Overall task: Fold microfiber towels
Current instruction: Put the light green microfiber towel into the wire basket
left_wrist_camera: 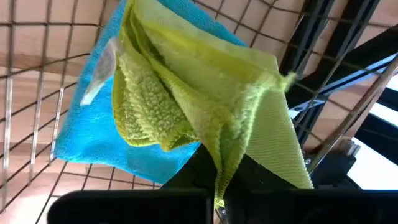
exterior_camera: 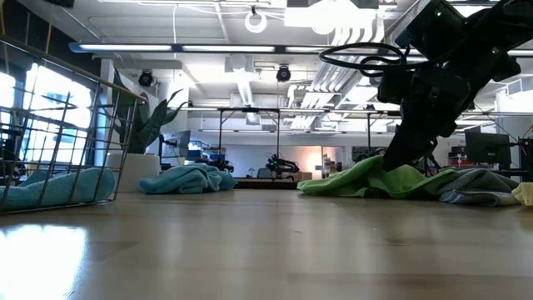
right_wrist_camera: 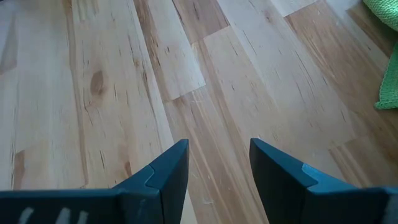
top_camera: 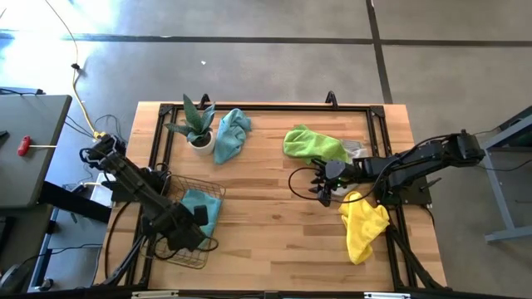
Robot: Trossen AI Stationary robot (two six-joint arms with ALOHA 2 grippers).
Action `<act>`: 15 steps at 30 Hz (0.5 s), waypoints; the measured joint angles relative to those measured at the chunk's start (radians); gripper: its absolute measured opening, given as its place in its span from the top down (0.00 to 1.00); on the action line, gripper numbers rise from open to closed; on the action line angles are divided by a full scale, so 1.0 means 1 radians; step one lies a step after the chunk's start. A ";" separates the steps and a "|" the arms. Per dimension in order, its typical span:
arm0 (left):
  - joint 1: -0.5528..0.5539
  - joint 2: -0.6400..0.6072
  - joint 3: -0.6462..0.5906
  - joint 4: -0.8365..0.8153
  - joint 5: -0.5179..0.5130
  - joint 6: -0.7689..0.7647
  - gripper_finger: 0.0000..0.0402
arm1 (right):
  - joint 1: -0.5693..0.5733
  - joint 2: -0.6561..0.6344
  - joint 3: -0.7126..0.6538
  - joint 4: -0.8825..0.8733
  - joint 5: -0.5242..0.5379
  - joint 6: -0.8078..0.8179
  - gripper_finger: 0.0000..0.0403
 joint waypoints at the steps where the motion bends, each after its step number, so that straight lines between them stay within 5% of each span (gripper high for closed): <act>1: 0.009 0.000 -0.013 0.012 0.005 0.017 1.00 | 0.000 0.000 0.000 0.000 0.000 0.000 0.60; 8: 0.079 0.000 -0.073 0.082 -0.014 -0.074 1.00 | 0.000 0.000 0.000 0.000 0.000 0.000 0.60; 15: 0.133 0.000 -0.093 0.127 -0.154 -0.628 0.93 | 0.000 0.000 0.000 0.000 0.000 0.000 0.60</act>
